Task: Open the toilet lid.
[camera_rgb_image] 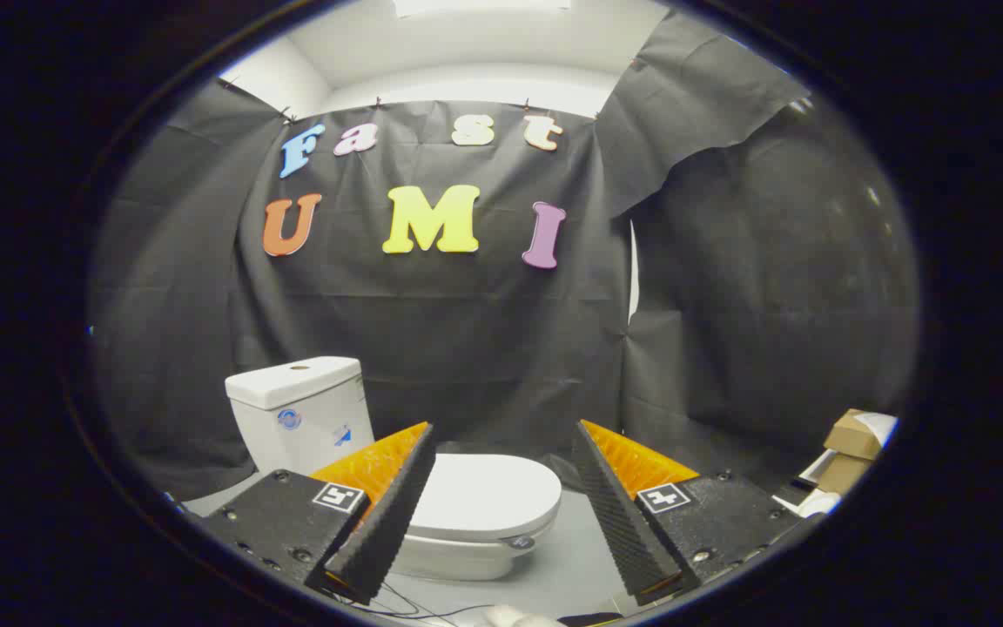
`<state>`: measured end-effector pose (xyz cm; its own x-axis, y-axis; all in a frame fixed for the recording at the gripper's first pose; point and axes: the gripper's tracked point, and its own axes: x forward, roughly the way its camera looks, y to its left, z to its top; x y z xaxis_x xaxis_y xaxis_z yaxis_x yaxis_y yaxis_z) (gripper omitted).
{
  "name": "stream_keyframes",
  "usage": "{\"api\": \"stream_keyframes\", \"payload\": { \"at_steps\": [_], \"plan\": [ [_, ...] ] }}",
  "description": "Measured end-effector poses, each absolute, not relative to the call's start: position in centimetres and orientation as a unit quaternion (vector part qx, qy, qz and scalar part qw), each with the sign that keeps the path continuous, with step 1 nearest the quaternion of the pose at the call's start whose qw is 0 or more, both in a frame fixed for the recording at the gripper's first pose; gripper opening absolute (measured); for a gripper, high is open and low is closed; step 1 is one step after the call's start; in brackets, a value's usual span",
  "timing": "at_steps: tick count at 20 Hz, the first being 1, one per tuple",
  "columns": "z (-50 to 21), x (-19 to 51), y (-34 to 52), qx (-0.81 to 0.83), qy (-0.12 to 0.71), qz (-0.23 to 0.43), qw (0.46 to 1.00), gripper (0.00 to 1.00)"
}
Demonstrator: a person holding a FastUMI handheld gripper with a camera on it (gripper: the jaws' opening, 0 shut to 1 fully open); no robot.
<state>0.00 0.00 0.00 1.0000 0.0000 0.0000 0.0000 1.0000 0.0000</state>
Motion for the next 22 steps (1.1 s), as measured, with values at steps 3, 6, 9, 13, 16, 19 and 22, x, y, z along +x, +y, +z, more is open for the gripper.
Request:
{"api": "stream_keyframes", "payload": {
  "at_steps": [3,6,9,13,16,19,22],
  "plan": [
    [0.2,-0.2,0.4,-0.001,0.007,0.007,1.000,0.99],
    [0.2,-0.5,0.7,-0.004,0.012,0.011,1.000,0.99],
    [-0.5,-0.6,1.6,-0.003,0.020,0.013,1.000,0.99],
    [-0.4,-0.5,1.8,0.000,0.024,0.015,1.000,0.99],
    [-0.5,0.3,2.2,0.009,0.027,0.017,0.999,0.99],
    [-0.5,2.2,2.7,0.010,0.025,0.021,0.999,0.99],
    [-0.7,4.7,2.7,0.015,0.022,0.026,0.999,0.99]
  ]
}}
